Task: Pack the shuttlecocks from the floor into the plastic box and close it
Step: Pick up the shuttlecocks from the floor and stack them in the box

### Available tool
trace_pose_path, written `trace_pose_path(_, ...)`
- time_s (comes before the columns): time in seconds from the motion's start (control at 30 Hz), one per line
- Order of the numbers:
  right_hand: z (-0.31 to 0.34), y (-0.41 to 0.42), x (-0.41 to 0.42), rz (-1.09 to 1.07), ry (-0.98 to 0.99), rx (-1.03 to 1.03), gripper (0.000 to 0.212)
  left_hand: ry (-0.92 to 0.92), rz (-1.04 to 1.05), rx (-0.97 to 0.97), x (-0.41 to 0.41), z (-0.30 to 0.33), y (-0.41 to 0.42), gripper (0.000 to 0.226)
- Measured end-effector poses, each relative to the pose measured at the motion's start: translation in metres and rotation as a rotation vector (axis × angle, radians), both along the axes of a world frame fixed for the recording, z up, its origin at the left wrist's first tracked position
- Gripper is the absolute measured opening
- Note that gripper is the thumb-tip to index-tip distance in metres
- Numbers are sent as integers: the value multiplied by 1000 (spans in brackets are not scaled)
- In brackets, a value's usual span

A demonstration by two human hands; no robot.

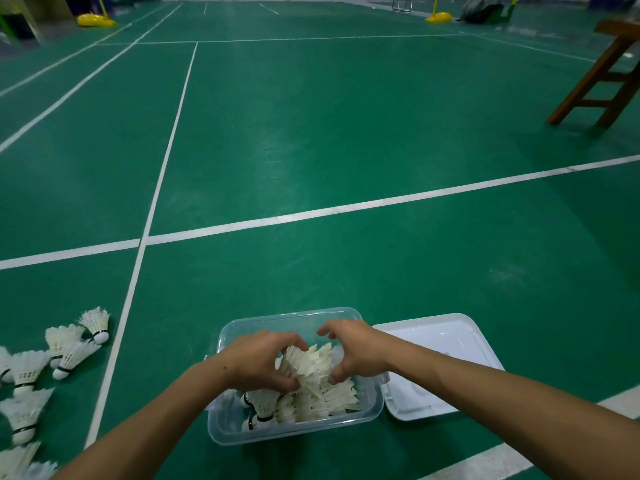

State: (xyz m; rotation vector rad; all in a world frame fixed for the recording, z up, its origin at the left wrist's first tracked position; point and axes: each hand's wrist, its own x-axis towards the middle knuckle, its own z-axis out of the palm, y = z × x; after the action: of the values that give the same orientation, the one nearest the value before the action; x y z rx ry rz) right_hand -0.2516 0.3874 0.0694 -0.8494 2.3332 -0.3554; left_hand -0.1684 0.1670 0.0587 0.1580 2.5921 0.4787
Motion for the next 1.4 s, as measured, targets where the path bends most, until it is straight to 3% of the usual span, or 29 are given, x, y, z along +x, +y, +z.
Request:
trace_pose_path(0.27, 7, -1, 3, -9, -88, 1, 79, 22, -11, -25, -4, -2, 6, 67)
trace_pose_path(0.6, 22, 10, 8, 18, -37, 9, 77, 100, 38, -4, 4, 5, -6, 79)
trace_pose_path(0.73, 40, 5, 9, -33, -11, -157, 73, 212, 102, 4, 11, 18, -7, 73)
trace_pose_path(1.0, 39, -34, 40, -250, -461, -527, 72, 353, 141, 65, 26, 34, -12, 67)
trace_pose_path(1.23, 35, -58, 50, -300, -409, -664, 67, 500, 232, 205, 52, 44, -18, 81)
trace_pose_path(1.4, 36, -59, 46, -481, -364, -764, 61, 537, 349, 241, 59, 42, -28, 101)
